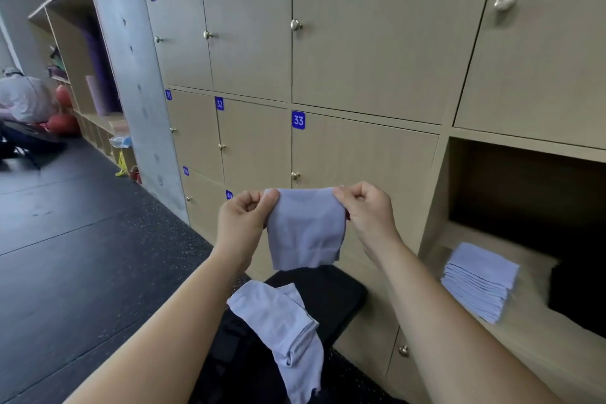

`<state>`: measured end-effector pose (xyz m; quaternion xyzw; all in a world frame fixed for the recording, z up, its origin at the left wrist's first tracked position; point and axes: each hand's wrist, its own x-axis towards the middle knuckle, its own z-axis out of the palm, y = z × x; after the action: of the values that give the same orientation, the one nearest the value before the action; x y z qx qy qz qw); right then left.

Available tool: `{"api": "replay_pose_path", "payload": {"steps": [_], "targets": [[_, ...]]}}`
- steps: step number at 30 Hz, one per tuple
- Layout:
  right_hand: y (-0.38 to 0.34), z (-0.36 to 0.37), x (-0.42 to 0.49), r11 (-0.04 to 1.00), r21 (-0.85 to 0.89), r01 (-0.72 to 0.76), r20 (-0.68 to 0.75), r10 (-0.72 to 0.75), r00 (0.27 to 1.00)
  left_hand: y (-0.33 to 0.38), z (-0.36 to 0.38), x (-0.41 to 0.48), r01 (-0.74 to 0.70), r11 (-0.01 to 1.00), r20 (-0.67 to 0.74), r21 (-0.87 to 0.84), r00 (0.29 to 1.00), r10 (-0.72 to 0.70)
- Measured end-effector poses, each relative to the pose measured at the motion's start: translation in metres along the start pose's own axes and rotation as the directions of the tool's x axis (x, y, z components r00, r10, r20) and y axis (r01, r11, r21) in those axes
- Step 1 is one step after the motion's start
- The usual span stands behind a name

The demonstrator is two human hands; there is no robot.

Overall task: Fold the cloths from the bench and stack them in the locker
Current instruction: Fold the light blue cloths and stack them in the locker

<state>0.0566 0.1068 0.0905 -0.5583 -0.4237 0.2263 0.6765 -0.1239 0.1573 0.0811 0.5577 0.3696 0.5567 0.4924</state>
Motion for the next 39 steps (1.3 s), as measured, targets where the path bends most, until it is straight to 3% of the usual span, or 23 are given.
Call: {"api": "replay_pose_path", "payload": {"steps": [7,13,16,19,21,23,25,27,31,35,36,39], "targets": [[-0.008,-0.015,-0.003,1.0,-0.014,-0.023,-0.018,0.023,1.0,0.011,0.012,-0.003,-0.039,0.998,0.036,-0.042,0.999,0.041],[-0.013,-0.028,0.001,0.996,0.001,-0.085,0.005,0.085,0.996,0.017,0.019,-0.002,-0.002,0.998,0.163,-0.065,0.987,0.012],[-0.024,-0.032,-0.001,0.984,-0.176,-0.019,0.164,0.048,0.985,0.019,0.027,-0.001,0.005,0.999,0.299,-0.048,0.954,0.009],[-0.03,-0.034,-0.004,0.932,-0.354,0.082,0.403,0.073,0.912,0.019,0.037,-0.001,-0.039,0.999,0.413,-0.002,0.91,0.037],[-0.027,-0.039,-0.005,0.924,-0.369,0.099,0.44,0.08,0.895,0.019,0.042,-0.003,-0.037,0.999,0.438,-0.02,0.898,0.042],[-0.024,-0.043,-0.008,0.95,-0.304,0.071,0.397,0.058,0.916,0.016,0.043,-0.006,0.007,1.0,0.471,0.014,0.882,-0.012],[-0.023,-0.047,-0.013,0.973,-0.226,0.044,0.308,0.028,0.951,0.01,0.041,-0.011,0.015,0.982,0.516,0.19,0.849,-0.113],[-0.018,-0.054,-0.015,0.981,-0.194,0.03,0.209,0.011,0.978,0.0,0.041,-0.017,0.059,0.964,0.512,0.26,0.837,-0.19],[0.003,-0.07,-0.021,0.968,-0.25,-0.005,0.028,0.012,1.0,-0.012,0.056,-0.026,0.28,0.959,0.412,0.031,0.871,-0.268],[0.022,-0.08,-0.032,0.966,-0.258,-0.027,-0.201,-0.026,0.979,-0.027,0.091,-0.039,0.481,0.871,0.405,-0.102,0.82,-0.405],[0.025,-0.084,-0.034,0.967,-0.254,-0.028,-0.242,-0.036,0.97,-0.031,0.1,-0.043,0.455,0.89,0.385,-0.021,0.826,-0.413],[0.032,-0.1,-0.042,0.964,-0.249,-0.089,-0.262,0.021,0.965,-0.043,0.122,-0.054,0.163,0.936,0.283,0.312,0.925,-0.255]]}}
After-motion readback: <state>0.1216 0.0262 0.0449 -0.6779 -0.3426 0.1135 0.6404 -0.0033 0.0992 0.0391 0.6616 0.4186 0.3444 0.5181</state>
